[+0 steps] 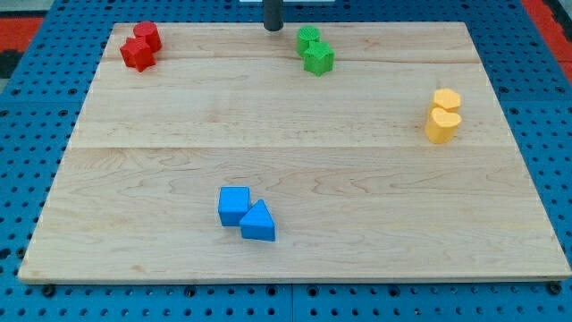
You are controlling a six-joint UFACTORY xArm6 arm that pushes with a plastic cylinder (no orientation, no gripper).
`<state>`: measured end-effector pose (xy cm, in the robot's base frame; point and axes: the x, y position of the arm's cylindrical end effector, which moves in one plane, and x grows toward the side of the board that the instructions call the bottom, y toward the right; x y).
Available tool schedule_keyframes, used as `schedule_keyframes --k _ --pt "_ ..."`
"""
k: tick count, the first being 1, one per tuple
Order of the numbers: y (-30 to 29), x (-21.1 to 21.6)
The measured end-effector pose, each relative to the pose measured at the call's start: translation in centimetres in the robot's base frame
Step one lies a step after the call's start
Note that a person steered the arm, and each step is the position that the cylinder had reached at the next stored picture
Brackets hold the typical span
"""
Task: Push the red circle along with the red star to the center left
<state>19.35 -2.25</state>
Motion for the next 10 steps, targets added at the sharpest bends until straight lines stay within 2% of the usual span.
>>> schedule_keyframes --k 6,7,10 --pt "-1.5 -0.1" --pt "-3.7 0.0" --pt "-20.0 -0.1"
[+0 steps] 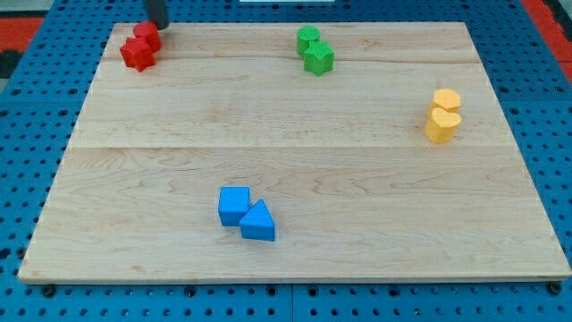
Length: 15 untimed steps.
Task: Push the red circle along with the red star to the center left
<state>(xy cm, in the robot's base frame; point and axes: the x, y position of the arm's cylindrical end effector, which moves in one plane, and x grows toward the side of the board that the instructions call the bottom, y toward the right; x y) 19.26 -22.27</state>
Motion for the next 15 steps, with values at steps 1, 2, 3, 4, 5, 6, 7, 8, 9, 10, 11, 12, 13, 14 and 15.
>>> schedule_keyframes --k 1,2,3,4,5,6,7,8,9,10,11,12,13,14,15 --pt "-0.3 0.0" --pt "-0.3 0.0" --pt "-0.3 0.4" --pt "-0.3 1.4" --pt "-0.3 2.1" --pt "-0.3 4.0" --pt "-0.3 6.6" --pt "-0.3 8.8" --pt "-0.3 11.3" --pt "-0.3 13.3" --pt "-0.3 15.0" --pt "-0.3 16.2" --pt "-0.3 17.5" --pt "-0.3 17.9" --pt "-0.3 17.9"
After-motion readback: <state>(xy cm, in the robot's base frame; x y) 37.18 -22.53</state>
